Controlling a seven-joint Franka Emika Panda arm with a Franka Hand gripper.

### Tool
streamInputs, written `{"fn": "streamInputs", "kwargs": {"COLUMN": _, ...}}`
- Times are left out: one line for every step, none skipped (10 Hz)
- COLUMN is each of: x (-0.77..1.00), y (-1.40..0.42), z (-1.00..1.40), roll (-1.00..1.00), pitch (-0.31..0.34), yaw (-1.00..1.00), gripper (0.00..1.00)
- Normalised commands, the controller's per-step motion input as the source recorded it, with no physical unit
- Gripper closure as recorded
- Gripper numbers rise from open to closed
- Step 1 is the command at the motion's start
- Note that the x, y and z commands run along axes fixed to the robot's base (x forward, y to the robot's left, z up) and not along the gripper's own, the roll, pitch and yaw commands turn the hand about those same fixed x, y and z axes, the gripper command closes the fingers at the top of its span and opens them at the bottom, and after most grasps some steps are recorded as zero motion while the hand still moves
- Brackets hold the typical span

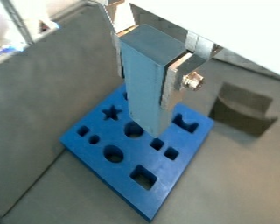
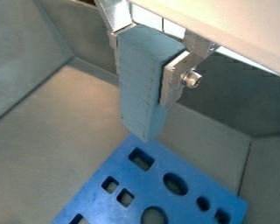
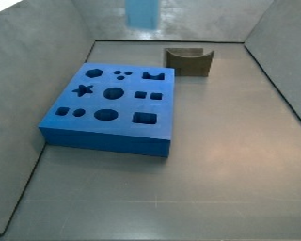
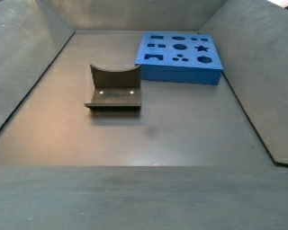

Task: Insert the rectangle object.

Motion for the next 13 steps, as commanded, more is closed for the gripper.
{"fn": "streamInputs", "kwargs": {"x": 0.08, "y": 0.19, "z": -1.00, "roll": 0.00, "pitch": 0.087, "yaw": -0.05, "gripper": 1.00}}
{"fn": "streamInputs", "kwargs": {"x": 0.13, "y": 0.04, "z": -1.00, "roll": 0.00, "pitch": 0.013, "yaw": 0.00, "gripper": 1.00}}
{"fn": "streamInputs", "kwargs": {"x": 0.17, "y": 0.00, "z": -1.00, "roll": -0.01, "pitch": 0.000, "yaw": 0.02, "gripper": 1.00}}
{"fn": "streamInputs", "kwargs": {"x": 0.19, "y": -0.04, "z": -0.99, "roll": -0.08, "pitch": 0.007, "yaw": 0.09, "gripper": 1.00}}
{"fn": "streamInputs", "kwargs": {"x": 0.17, "y": -0.08, "z": -0.89, "roll": -0.12, "pitch": 0.010, "yaw": 0.12, "gripper": 1.00}}
{"fn": "streamInputs", "kwargs": {"x": 0.23, "y": -0.05, "z": -0.85, "roll": -0.14, "pitch": 0.024, "yaw": 0.17, "gripper": 1.00}}
{"fn": "streamInputs", "kwargs": {"x": 0.16, "y": 0.00, "z": -0.81, "roll": -0.16, "pitch": 0.030, "yaw": 0.37, "gripper": 1.00}}
{"fn": "streamInputs", "kwargs": {"x": -0.01, "y": 0.01, "z": -0.78, "roll": -0.16, "pitch": 0.000, "yaw": 0.44, "gripper": 1.00}}
{"fn": "streamInputs", "kwargs": {"x": -0.15, "y": 0.00, "z": -0.71, "roll": -0.16, "pitch": 0.000, "yaw": 0.27, "gripper": 1.00}}
{"fn": "streamInputs", "kwargs": {"x": -0.23, "y": -0.01, "z": -0.42, "roll": -0.14, "pitch": -0.033, "yaw": 0.13, "gripper": 1.00}}
{"fn": "streamInputs", "kwargs": {"x": -0.11, "y": -0.03, "z": -0.09, "roll": 0.00, "pitch": -0.047, "yaw": 0.07, "gripper": 1.00}}
{"fn": "streamInputs", "kwargs": {"x": -0.06, "y": -0.01, "z": -0.04, "roll": 0.00, "pitch": -0.029, "yaw": 0.03, "gripper": 1.00}}
{"fn": "streamInputs", "kwargs": {"x": -0.12, "y": -0.12, "z": -0.13, "roll": 0.00, "pitch": -0.044, "yaw": 0.06, "gripper": 1.00}}
